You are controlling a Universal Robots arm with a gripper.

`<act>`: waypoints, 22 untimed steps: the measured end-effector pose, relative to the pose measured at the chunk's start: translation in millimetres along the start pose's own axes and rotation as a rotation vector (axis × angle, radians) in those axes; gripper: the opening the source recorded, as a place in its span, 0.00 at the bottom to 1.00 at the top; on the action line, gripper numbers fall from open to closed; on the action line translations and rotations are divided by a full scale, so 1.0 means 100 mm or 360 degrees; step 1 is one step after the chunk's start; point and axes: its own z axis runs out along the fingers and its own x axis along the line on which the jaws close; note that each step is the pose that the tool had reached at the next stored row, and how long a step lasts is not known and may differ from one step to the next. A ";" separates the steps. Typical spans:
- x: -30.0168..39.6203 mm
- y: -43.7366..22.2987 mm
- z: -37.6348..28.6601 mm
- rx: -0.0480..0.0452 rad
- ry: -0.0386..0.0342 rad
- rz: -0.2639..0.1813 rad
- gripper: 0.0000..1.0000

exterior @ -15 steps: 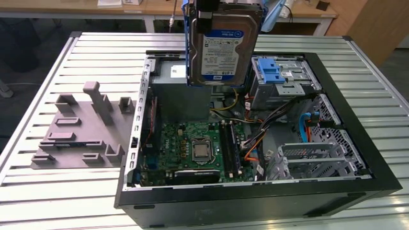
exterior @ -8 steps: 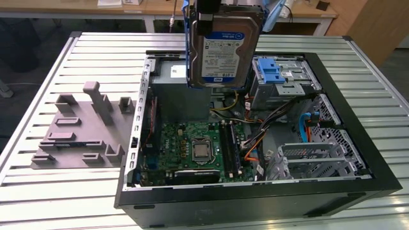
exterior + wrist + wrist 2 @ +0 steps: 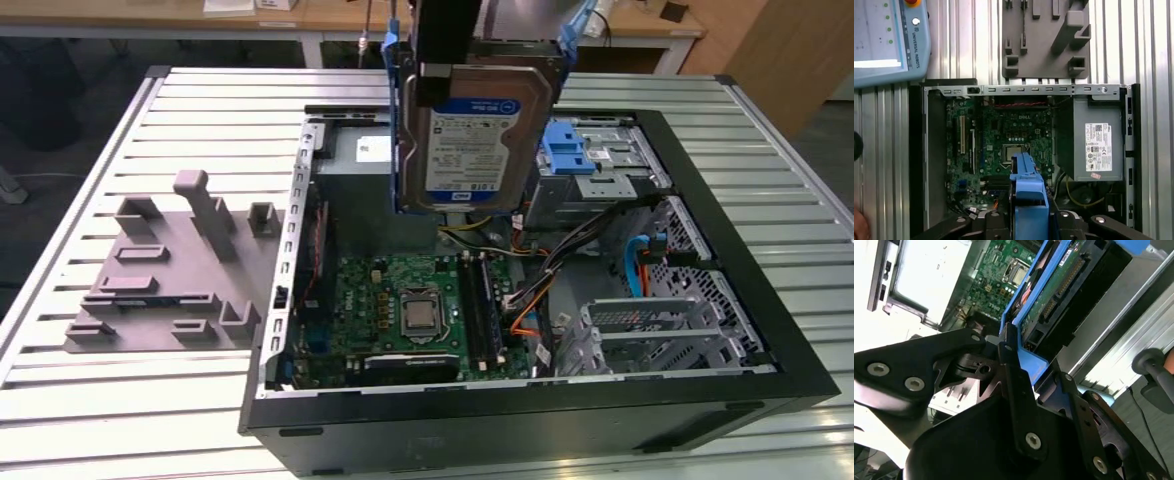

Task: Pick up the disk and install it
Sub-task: 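Insert the disk into the insertion slot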

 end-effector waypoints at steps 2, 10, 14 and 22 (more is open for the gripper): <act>0.004 -0.066 0.008 0.0000 0.0001 0.0000 0.36; 0.113 -0.166 0.059 0.0005 0.0000 -0.0001 0.36; 0.244 -0.172 0.091 0.0008 0.0000 -0.0001 0.36; 0.319 -0.348 0.101 0.0008 0.0000 -0.0001 0.36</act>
